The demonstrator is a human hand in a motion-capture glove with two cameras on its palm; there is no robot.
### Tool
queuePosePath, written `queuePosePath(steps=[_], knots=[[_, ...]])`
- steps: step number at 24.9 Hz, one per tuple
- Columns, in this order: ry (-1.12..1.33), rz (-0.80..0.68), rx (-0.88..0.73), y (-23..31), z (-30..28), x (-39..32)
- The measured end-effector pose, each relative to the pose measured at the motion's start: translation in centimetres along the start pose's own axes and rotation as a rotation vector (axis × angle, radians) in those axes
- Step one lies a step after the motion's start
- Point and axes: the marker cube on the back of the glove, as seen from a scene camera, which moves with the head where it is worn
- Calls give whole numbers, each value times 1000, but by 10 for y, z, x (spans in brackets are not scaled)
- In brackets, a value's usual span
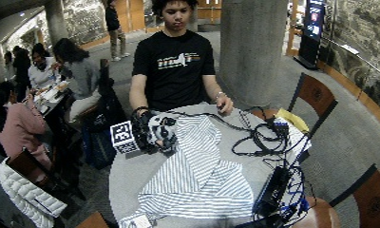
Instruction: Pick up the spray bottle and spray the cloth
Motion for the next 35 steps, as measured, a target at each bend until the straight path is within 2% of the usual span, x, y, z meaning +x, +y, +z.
queuePosePath(steps=[15, 30, 35], knots=[[-49, 107, -73, 7, 12, 13], [-38, 118, -78, 8, 15, 15], [-12, 57, -62, 10, 18, 10]])
